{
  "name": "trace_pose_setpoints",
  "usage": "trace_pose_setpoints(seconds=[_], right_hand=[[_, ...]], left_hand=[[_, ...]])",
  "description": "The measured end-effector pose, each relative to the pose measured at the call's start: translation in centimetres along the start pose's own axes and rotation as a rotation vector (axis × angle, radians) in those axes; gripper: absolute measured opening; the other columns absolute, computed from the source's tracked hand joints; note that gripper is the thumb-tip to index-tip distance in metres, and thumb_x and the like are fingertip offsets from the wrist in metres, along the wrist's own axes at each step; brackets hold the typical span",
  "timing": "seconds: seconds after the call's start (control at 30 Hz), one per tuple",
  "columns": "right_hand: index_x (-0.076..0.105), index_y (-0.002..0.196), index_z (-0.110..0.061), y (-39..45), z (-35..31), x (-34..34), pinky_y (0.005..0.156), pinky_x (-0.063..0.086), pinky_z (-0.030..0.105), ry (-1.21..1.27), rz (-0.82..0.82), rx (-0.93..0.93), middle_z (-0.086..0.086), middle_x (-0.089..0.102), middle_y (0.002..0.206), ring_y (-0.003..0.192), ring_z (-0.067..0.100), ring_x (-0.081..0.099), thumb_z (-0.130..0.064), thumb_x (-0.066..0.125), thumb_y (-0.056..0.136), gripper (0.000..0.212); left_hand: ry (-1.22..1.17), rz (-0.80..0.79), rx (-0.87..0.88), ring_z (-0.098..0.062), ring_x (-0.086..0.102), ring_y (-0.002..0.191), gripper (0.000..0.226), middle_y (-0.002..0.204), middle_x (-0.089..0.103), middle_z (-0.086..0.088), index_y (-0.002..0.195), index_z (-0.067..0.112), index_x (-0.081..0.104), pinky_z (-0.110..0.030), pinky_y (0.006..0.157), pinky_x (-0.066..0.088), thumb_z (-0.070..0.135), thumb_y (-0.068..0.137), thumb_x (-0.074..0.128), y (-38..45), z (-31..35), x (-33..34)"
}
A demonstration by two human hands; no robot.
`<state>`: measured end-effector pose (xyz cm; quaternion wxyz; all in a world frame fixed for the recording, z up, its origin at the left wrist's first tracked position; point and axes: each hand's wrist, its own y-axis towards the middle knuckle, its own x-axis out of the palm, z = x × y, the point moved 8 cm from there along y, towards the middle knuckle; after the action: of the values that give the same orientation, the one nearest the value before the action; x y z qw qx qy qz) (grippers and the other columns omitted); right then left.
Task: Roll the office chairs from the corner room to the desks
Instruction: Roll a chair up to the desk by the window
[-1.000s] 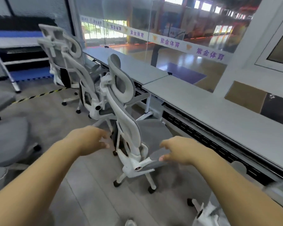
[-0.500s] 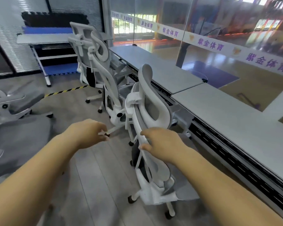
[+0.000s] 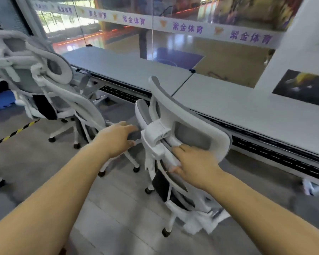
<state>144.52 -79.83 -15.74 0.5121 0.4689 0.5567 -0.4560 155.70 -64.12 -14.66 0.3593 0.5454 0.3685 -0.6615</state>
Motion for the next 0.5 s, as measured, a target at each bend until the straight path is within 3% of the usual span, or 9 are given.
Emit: trace_pose_setpoints(seconds=[0.23, 0.5], right_hand=[[0.04, 0.135, -0.023, -0.9, 0.8, 1.2, 0.081, 0.048, 0.038, 0.042, -0.023, 0.237, 0.003, 0.054, 0.119, 0.109, 0.028, 0.053, -0.029, 0.057, 0.089, 0.05], [0.049, 0.125, -0.026, -5.7, 3.8, 1.1, 0.079, 0.05, 0.038, 0.017, -0.039, 0.404, 0.0, 0.054, 0.116, 0.107, 0.027, 0.054, -0.024, 0.057, 0.087, 0.039]], left_hand=[[-0.1, 0.015, 0.215, -0.025, 0.04, 0.129, 0.051, 0.144, 0.039, 0.004, 0.135, 0.029, 0.044, -0.041, 0.098, 0.043, 0.021, 0.087, 0.059, 3.6, 0.8, 0.2], [-0.128, 0.046, 0.328, -0.024, 0.028, 0.135, 0.05, 0.145, 0.038, 0.003, 0.137, 0.024, 0.044, -0.038, 0.108, 0.031, 0.018, 0.09, 0.057, 2.7, 3.1, 1.8]])
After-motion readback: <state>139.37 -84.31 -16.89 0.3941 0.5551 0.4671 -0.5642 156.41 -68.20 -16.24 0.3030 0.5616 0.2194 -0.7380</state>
